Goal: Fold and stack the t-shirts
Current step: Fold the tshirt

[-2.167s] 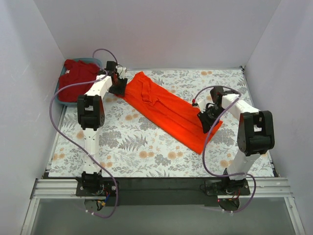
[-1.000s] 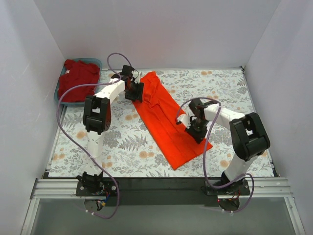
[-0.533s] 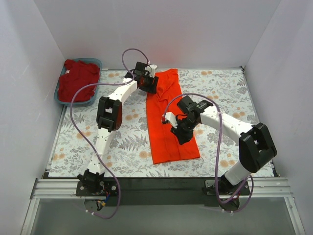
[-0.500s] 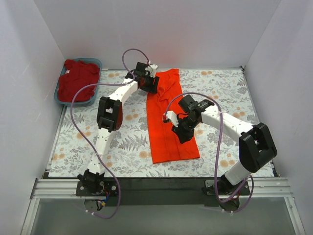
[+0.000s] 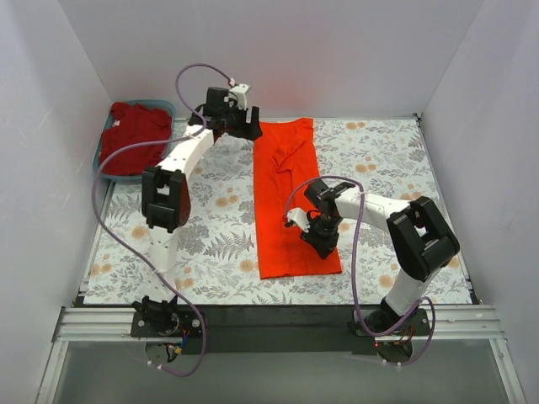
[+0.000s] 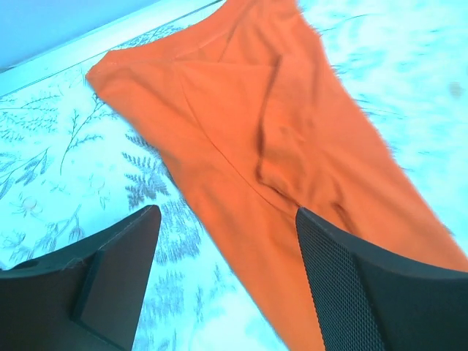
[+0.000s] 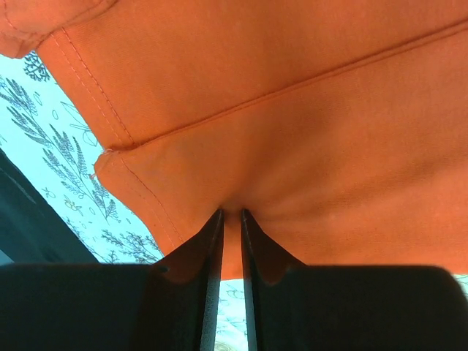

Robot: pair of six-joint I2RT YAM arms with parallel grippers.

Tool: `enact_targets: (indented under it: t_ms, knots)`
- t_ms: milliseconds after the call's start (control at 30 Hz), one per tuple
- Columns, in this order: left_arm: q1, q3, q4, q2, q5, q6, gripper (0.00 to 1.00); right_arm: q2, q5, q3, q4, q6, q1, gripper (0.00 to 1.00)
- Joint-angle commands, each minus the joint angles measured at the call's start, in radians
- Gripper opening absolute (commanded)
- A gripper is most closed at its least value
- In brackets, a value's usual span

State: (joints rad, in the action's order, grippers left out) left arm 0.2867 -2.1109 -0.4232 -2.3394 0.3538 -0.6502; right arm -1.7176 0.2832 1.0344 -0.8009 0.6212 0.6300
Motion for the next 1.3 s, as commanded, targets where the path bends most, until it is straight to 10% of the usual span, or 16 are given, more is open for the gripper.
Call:
enact_targets:
  t_ms: [0, 200, 467, 767, 967, 1267]
  knots:
    - [-0.055, 0.083, -0.035, 0.192, 0.195, -0.037, 0.74, -0.048, 0.034, -0.004, 0.058, -0.032, 0.027, 0.22]
    - [-0.103, 0.359, -0.063, 0.431, 0.352, 0.029, 0.75, -0.063, 0.152, 0.036, 0.077, -0.100, 0.054, 0.25]
    - [-0.093, 0.952, -0.127, 0.906, 0.463, 0.353, 0.79, 0.300, 0.149, 0.066, 0.075, -0.025, 0.027, 0.63]
    - [0.269, 1.469, -0.211, 1.482, 0.392, 0.756, 0.81, 0.641, 0.126, -0.305, 0.135, 0.281, 0.069, 0.71]
    - [0.606, 1.617, 0.051, 1.386, 0.102, 0.597, 0.73, 0.681, 0.033, -0.467, 0.285, 0.287, 0.206, 0.68]
    - [0.687, 1.655, 0.337, 1.191, -0.075, 0.555, 0.67, 0.622, -0.032, -0.511, 0.362, 0.295, 0.214, 0.57]
